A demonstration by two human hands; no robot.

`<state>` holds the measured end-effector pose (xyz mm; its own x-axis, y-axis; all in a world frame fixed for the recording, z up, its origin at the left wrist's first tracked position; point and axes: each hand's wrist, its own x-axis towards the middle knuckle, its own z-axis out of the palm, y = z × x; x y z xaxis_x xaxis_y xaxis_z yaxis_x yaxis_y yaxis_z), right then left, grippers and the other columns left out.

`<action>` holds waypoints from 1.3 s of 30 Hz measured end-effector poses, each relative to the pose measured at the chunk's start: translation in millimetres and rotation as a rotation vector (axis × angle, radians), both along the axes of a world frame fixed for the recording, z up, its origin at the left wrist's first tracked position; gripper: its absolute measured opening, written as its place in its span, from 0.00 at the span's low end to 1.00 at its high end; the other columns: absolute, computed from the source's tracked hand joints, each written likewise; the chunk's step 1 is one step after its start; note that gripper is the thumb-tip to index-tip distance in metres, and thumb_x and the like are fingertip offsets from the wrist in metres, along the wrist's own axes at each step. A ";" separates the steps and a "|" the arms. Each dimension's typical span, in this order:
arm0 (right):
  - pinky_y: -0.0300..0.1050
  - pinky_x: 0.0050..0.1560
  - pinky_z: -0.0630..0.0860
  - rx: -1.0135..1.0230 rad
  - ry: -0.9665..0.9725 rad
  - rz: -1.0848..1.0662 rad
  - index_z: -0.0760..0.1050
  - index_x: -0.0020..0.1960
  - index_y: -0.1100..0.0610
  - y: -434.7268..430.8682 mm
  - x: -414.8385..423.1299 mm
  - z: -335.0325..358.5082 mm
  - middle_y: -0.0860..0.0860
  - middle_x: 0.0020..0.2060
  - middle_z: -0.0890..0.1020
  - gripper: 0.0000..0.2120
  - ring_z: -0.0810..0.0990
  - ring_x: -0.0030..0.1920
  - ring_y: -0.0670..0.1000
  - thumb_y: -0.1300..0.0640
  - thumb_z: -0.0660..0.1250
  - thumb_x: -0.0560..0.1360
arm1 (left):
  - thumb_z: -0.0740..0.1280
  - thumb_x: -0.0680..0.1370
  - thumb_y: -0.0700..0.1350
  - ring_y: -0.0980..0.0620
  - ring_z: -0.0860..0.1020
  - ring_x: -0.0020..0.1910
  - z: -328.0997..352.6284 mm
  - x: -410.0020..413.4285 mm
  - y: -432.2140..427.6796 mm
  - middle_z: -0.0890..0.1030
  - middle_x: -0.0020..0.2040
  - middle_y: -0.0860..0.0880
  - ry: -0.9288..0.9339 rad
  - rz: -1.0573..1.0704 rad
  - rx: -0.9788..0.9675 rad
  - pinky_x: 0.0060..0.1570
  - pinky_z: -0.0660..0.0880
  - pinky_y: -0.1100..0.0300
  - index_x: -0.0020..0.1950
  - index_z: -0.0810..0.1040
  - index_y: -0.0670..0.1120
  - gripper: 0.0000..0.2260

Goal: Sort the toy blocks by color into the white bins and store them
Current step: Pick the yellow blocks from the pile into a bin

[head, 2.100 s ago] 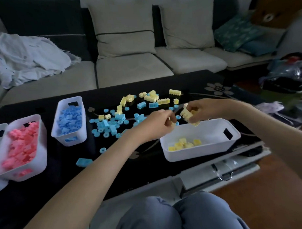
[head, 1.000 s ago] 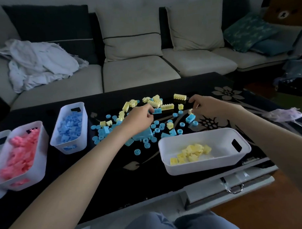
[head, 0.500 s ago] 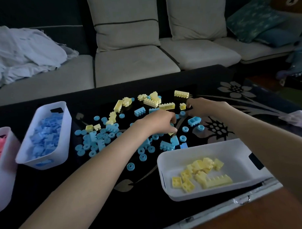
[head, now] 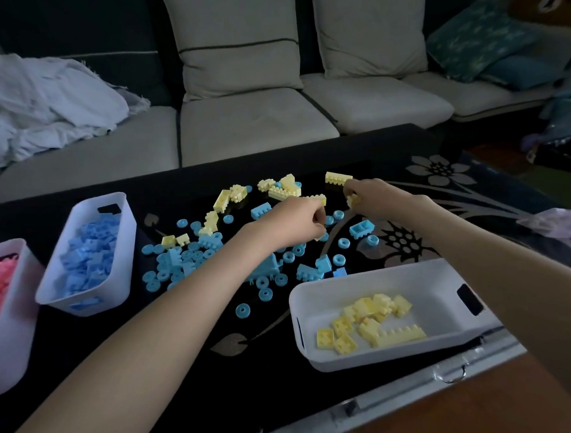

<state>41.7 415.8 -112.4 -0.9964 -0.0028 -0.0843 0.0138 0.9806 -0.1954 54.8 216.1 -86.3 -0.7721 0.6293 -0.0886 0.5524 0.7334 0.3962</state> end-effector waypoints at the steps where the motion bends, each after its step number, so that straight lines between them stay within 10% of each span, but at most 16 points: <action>1: 0.42 0.43 0.73 -0.019 0.016 0.010 0.69 0.59 0.53 -0.9 9.2 7.6 0.51 0.50 0.74 0.10 0.75 0.45 0.50 0.57 0.61 0.78 | 0.65 0.78 0.47 0.59 0.71 0.36 4.2 5.3 -1.3 0.73 0.44 0.55 -0.001 -0.007 0.022 0.31 0.65 0.65 0.55 0.76 0.49 0.07; 11: 0.38 0.33 0.74 -0.209 -0.232 0.156 0.71 0.49 0.45 -17.6 117.8 66.4 0.48 0.38 0.79 0.08 0.76 0.32 0.45 0.56 0.67 0.73 | 0.68 0.76 0.50 0.60 0.73 0.42 34.0 85.4 -8.8 0.74 0.44 0.58 -0.106 -0.204 -0.016 0.36 0.67 0.68 0.50 0.76 0.52 0.06; 16: 0.37 0.38 0.74 -0.153 -0.436 0.196 0.72 0.60 0.49 -28.3 143.3 72.4 0.49 0.46 0.79 0.13 0.78 0.41 0.46 0.53 0.66 0.76 | 0.68 0.76 0.52 0.57 0.74 0.45 25.6 109.5 -8.5 0.77 0.49 0.54 -0.122 -0.258 -0.117 0.41 0.71 0.65 0.55 0.76 0.49 0.11; 22: 0.39 0.41 0.71 -0.173 -0.127 0.066 0.75 0.54 0.55 -55.7 132.9 57.9 0.50 0.43 0.79 0.08 0.77 0.42 0.48 0.53 0.62 0.78 | 0.63 0.80 0.49 0.52 0.75 0.46 21.5 109.2 -28.9 0.77 0.48 0.50 -0.057 -0.077 0.022 0.45 0.72 0.59 0.55 0.77 0.46 0.09; 28: 0.45 0.55 0.73 0.119 -0.239 -0.029 0.75 0.60 0.61 -86.6 95.5 23.4 0.54 0.57 0.79 0.16 0.77 0.56 0.54 0.53 0.60 0.78 | 0.60 0.81 0.45 0.52 0.77 0.40 14.5 100.6 -74.8 0.76 0.45 0.52 -0.013 0.068 0.038 0.38 0.73 0.58 0.53 0.76 0.46 0.07; 39: 0.37 0.34 0.75 -0.080 -0.402 -0.104 0.78 0.56 0.62 -109.2 73.5 23.5 0.52 0.41 0.81 0.11 0.78 0.37 0.49 0.60 0.68 0.75 | 0.61 0.81 0.46 0.52 0.78 0.48 0.6 89.4 -133.7 0.78 0.52 0.50 -0.006 0.203 0.054 0.49 0.76 0.58 0.56 0.77 0.45 0.09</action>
